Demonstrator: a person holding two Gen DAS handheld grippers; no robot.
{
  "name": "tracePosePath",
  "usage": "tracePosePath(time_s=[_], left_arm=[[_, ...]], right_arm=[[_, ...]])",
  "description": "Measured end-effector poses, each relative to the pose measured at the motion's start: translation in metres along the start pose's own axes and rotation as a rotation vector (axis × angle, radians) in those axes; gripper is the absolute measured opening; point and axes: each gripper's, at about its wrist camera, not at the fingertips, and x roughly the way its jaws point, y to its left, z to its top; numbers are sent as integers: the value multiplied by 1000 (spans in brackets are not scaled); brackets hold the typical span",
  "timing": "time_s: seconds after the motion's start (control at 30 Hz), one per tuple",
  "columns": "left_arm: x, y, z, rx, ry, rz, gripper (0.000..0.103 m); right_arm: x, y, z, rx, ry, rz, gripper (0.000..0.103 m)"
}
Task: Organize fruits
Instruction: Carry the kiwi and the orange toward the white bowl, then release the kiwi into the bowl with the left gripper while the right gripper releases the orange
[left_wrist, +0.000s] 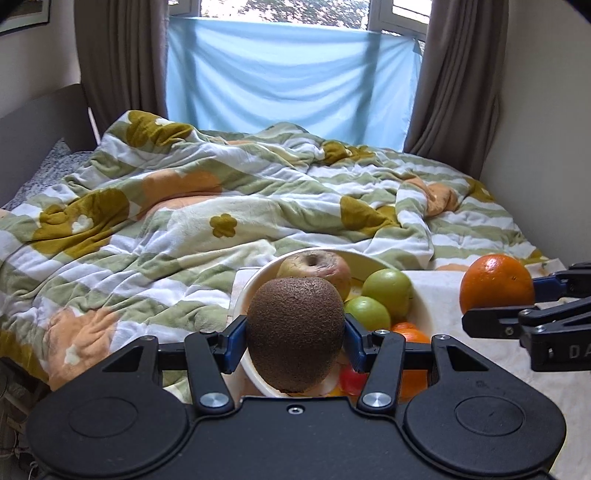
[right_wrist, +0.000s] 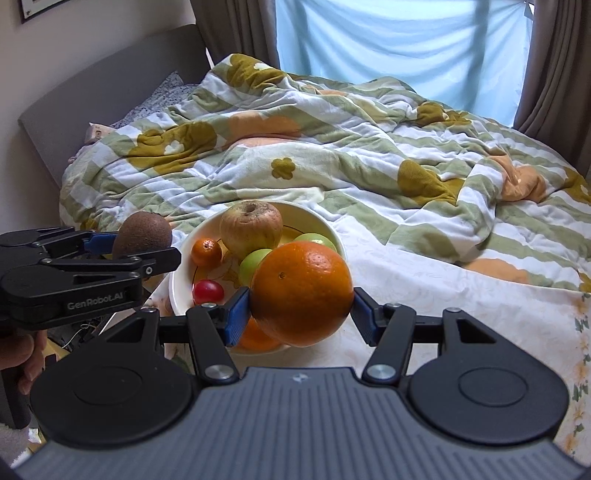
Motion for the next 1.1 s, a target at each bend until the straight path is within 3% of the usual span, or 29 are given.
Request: tracePosePath(time_s=[0.2,0.47,0.5,0.6,0.77,0.9,1.1], left_arm=[[32,6,-4,73,25,-34,58],[45,0,-11,133,34,-32,59],[44,-1,-11,139,22,-23,61],[38,-4,-10,146,-11,0,88],[25,-3,-8,144,-13,23,91],[7,2,-11,121,-23,46,99],[-13,14,-20,52,-14,64,100]], right_arm=[[21,6,3,44,19,-43,74],[31,2,6,60,32,-69,74],[32,1,6,61,32,-70,74],[32,0,7,56,30,-66,74],[32,-3,13,48,24,-53,74],[32,0,21,25,15,-31,74],[41,17,35,-29,12,15,74]])
